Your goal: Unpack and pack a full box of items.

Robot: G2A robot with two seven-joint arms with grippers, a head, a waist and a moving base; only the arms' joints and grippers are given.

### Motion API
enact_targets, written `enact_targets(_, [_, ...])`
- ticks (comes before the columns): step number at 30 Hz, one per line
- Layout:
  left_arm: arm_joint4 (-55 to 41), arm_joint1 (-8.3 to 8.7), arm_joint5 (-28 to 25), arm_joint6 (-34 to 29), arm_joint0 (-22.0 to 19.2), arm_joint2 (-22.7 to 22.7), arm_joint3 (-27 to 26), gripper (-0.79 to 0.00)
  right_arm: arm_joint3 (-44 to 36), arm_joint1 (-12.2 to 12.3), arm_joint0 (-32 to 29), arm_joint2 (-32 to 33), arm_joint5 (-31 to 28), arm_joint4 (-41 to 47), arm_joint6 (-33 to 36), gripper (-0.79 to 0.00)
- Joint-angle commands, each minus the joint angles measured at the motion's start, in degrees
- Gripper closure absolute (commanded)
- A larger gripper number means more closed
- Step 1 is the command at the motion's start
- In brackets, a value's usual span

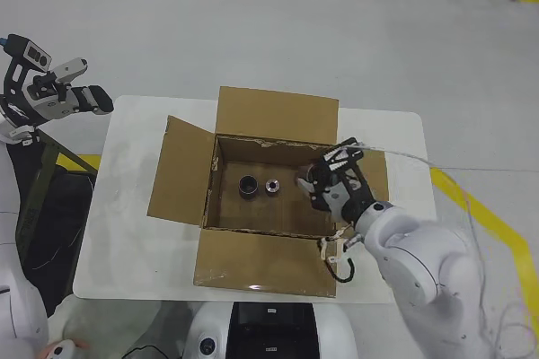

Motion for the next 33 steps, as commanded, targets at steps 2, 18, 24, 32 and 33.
enact_targets(2, [0.0,0.0,0.0,0.0,0.0,0.0,0.0,-0.785,-1.9,0.5,-2.3,5.4,0.0,0.9,-0.7,0.0])
enact_targets(18, [0.0,0.0,0.0,0.0,0.0,0.0,0.0,-0.785,0.2,1.8,-6.6,23.2,2.2,5.7,-2.8,0.0])
enact_targets(24, [0.0,0.0,0.0,0.0,0.0,0.0,0.0,-0.785,5.1,2.1,-6.7,26.5,3.1,6.2,-3.7,0.0])
enact_targets(32, [0.0,0.0,0.0,0.0,0.0,0.0,0.0,-0.785,13.4,2.5,-5.8,27.9,3.8,6.6,-5.5,0.0])
enact_targets(33, [0.0,0.0,0.0,0.0,0.0,0.0,0.0,-0.785,14.1,2.5,-5.8,27.8,3.8,6.4,-5.7,0.0])
